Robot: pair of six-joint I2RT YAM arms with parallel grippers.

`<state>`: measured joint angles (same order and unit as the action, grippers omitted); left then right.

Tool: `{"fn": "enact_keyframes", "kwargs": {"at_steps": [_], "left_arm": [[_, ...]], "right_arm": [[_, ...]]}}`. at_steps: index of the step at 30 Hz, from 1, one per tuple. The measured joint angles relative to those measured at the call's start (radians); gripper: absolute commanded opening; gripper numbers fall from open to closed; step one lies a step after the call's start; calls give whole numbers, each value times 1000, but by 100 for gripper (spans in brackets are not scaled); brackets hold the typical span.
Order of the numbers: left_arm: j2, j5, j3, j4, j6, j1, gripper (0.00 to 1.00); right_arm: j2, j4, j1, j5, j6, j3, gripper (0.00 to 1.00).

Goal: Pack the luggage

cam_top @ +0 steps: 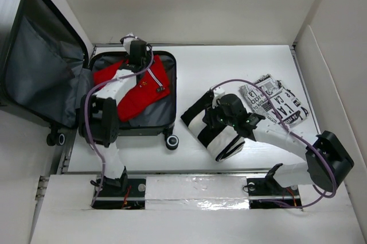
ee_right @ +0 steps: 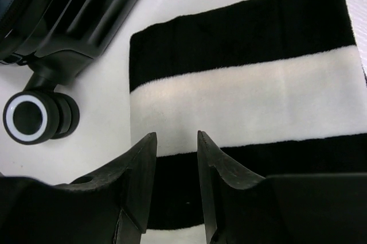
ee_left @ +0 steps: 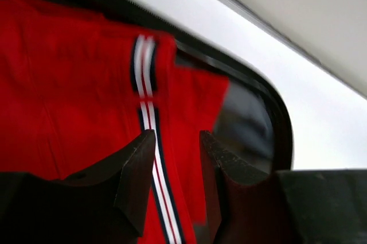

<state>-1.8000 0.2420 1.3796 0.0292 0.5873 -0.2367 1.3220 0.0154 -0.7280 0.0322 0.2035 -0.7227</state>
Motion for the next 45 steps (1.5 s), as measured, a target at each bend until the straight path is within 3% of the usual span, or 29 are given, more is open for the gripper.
{"fn": "enact_keyframes", "kwargs": {"at_steps": [4, 9, 19, 23, 26, 30, 33, 36, 39, 41, 45], "left_arm": [[-159, -5, 163, -24, 1, 51, 35], [-290, -54, 257, -55, 27, 61, 35], [-263, -90, 108, 80, 74, 33, 36], [-126, -111, -69, 175, 85, 10, 37], [58, -87, -200, 216, 84, -59, 38], [245, -58, -208, 280, 48, -269, 38], [277, -70, -186, 323, 20, -413, 39], [245, -89, -186, 301, 10, -443, 41], [181, -85, -192, 241, 2, -425, 42], [157, -79, -208, 197, -2, -416, 42], [159, -74, -230, 138, -4, -393, 42]], "right_arm": [[65, 34, 0, 4, 0, -2, 40], [246, 72, 5, 23, 6, -28, 41], [537, 206, 170, 146, 127, -289, 42], [583, 221, 228, 128, 159, -350, 43], [588, 220, 262, 113, 159, -365, 43], [554, 220, 298, 90, 150, -338, 45], [488, 219, 324, 88, 130, -274, 57], [388, 195, 341, 107, 106, -208, 62], [257, 163, 328, 109, 79, -166, 53], [159, 155, 286, 106, 61, -139, 35], [115, 185, 145, 146, 51, -142, 17]]}}
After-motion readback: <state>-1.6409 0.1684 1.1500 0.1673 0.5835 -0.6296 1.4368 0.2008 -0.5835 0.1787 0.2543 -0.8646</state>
